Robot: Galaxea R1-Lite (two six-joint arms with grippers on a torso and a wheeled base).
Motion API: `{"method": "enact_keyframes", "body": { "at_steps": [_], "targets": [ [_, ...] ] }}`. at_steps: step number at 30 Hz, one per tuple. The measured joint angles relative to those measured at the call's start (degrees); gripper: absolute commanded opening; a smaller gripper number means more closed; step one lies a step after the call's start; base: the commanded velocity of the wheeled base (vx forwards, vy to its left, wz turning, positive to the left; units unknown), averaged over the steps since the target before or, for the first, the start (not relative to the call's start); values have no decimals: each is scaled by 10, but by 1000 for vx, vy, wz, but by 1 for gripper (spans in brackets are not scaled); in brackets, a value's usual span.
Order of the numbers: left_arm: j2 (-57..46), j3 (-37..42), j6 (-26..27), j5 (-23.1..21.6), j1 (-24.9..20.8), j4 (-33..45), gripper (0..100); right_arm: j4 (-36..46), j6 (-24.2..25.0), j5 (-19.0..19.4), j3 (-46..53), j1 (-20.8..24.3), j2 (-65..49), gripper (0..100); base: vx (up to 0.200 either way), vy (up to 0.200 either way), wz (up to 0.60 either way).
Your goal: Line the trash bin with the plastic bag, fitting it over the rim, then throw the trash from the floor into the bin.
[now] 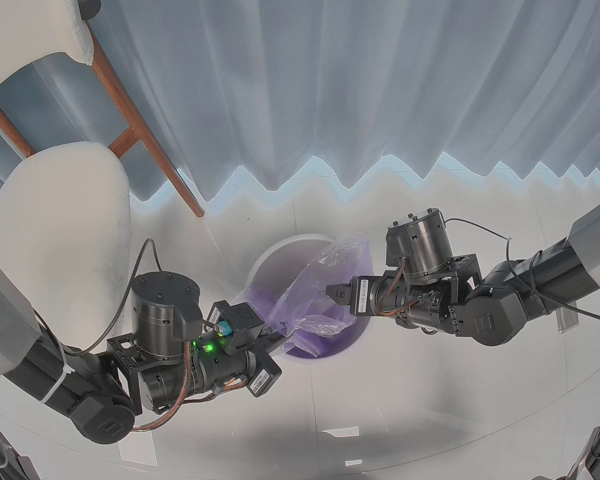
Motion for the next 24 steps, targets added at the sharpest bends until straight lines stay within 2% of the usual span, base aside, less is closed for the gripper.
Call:
{"method": "enact_keyframes", "body": {
  "at_steps": [4,5,11,24],
  "targets": [
    [0,0,-1,0,0,1,0,-1,4,-5,-2,4,2,100,0,0,0],
    [0,0,-1,0,0,0,0,-2,4,-5,-3,5,3,0,0,0,0],
    [1,1,-2,0,0,0,0,-39,5,-19,-4,13,4,0,0,0,0],
    [3,0,-5,-2,0,0,0,-44,42,-35,22,41,-31,0,0,0,0]
  ]
}}
